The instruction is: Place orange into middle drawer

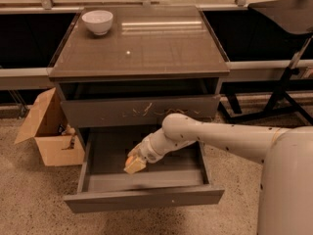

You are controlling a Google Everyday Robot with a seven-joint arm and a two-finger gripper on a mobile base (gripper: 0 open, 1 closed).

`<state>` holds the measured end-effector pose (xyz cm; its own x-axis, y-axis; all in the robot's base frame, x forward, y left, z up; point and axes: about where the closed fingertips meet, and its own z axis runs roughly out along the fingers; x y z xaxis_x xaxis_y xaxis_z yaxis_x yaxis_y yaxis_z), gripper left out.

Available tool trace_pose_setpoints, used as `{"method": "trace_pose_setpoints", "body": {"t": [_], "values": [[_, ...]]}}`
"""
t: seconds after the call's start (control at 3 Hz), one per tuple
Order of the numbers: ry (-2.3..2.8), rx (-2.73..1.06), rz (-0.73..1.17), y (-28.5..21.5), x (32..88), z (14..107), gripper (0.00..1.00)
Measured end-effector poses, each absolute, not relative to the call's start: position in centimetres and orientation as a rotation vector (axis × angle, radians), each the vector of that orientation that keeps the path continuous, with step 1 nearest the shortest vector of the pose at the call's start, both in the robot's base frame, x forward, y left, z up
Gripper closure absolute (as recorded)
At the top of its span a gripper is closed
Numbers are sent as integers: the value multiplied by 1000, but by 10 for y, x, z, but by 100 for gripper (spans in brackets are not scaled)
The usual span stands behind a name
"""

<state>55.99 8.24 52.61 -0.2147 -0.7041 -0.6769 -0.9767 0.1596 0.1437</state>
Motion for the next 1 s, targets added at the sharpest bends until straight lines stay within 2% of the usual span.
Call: {"method": "trace_pose_setpoints", "body": {"t": [0.67, 1.0], "values": [[1963, -1488, 666, 78, 590, 478, 100], [1929, -1409, 684, 75, 620, 451, 78]]}}
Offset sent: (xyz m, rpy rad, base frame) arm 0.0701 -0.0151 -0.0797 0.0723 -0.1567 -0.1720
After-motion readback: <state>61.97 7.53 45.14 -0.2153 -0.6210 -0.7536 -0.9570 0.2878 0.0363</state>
